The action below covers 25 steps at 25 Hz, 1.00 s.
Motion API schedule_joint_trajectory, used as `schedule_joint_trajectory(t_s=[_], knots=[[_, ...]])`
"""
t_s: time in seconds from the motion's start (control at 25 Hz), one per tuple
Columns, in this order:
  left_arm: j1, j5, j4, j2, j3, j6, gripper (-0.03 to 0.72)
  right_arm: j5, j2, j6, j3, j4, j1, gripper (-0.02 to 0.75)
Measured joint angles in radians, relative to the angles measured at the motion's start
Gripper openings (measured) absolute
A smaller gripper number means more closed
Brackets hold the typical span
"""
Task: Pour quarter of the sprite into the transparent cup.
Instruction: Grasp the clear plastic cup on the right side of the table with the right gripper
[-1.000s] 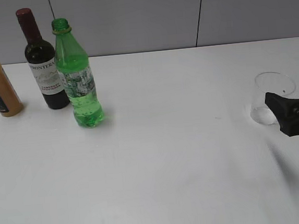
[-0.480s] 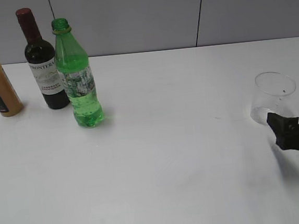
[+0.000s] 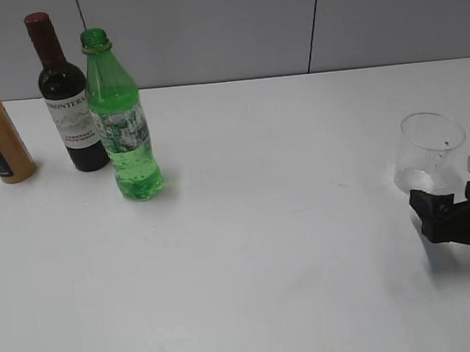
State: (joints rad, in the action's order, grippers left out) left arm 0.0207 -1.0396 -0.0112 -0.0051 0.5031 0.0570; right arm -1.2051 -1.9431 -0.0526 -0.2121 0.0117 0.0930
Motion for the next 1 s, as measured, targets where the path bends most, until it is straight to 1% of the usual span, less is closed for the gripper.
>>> schedule_joint_trajectory(t_s=[0.24, 0.44, 1.0], knots=[[0.000, 0.000, 0.000, 0.000, 0.000, 0.000, 0.230, -0.004, -0.039, -0.005, -0.080, 0.007, 0.000, 0.664], [0.000, 0.000, 0.000, 0.000, 0.000, 0.000, 0.230, -0.005, -0.094, -0.039, -0.096, -0.001, 0.000, 0.660], [0.000, 0.000, 0.000, 0.000, 0.000, 0.000, 0.230, -0.008, -0.193, -0.063, -0.207, -0.005, 0.000, 0.659]])
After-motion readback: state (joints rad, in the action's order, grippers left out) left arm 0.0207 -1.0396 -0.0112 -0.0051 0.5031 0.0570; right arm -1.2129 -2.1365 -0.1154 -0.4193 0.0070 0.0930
